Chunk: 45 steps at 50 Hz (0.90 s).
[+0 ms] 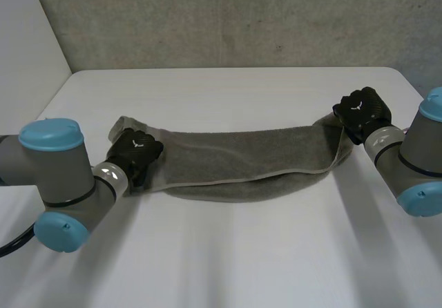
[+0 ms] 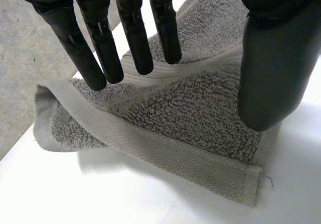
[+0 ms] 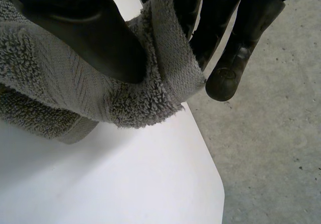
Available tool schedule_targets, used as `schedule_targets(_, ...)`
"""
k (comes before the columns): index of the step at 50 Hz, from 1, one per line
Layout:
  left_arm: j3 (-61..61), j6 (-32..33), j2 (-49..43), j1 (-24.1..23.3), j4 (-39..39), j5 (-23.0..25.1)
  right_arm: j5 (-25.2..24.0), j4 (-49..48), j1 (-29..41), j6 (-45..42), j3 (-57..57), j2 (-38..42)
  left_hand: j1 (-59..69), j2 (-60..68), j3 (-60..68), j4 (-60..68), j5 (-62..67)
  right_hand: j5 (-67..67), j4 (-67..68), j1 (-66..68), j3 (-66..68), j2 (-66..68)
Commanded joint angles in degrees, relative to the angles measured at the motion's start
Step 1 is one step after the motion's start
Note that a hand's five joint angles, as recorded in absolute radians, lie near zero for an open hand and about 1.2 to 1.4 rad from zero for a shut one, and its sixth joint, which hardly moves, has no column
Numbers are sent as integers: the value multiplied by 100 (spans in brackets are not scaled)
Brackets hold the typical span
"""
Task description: Fold the towel.
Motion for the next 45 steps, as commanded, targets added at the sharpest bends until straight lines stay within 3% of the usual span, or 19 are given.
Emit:
schedule_targets(1,-4,-11,95,-33,-71,17,-3,8,0,-6,0,10,-531,-497,-496,-564,-1423,291,308,325,367,394)
schedule_targets(16,295,50,-380,-41,-62,17,-3,-10,0,-6,-17,10,193,226,228,159,-699,291,308,325,367,394)
schedule_targets(18,426,59,-467,-41,-53,-9,6,-10,0,3,-52,10,1530,1564,1565,1497,638,291,308,325,367,394)
schedule_targets(19,427,59,-468,-41,-53,-9,6,-10,0,3,-52,10,1538,1572,1573,1505,647,291,308,325,367,394)
schedule_targets(21,584,41,-512,-41,-44,-62,23,-27,0,-6,-131,10,3832,3865,3866,3798,2940,291,308,325,367,394)
schedule_targets(27,998,6,-512,-33,0,-106,155,-89,27,12,-430,1,4329,4362,4363,4295,3437,291,308,325,367,394)
schedule_targets(32,1807,-108,-459,-15,123,-449,366,-818,97,126,-852,-8,4329,4362,4363,4295,3437,291,308,325,367,394)
schedule_targets(37,3095,-459,-336,-6,806,-730,603,-3010,114,993,-1124,-384,4329,4362,4363,4295,3437,291,308,325,367,394)
schedule_targets(39,3342,-520,-301,-15,1008,-739,673,-3451,89,1257,-1194,-534,4329,4362,4363,4295,3437,291,308,325,367,394)
schedule_targets(45,3793,-801,-64,-41,1599,-774,946,-3860,106,2128,-1274,-693,4329,4362,4363,4295,3437,291,308,325,367,394)
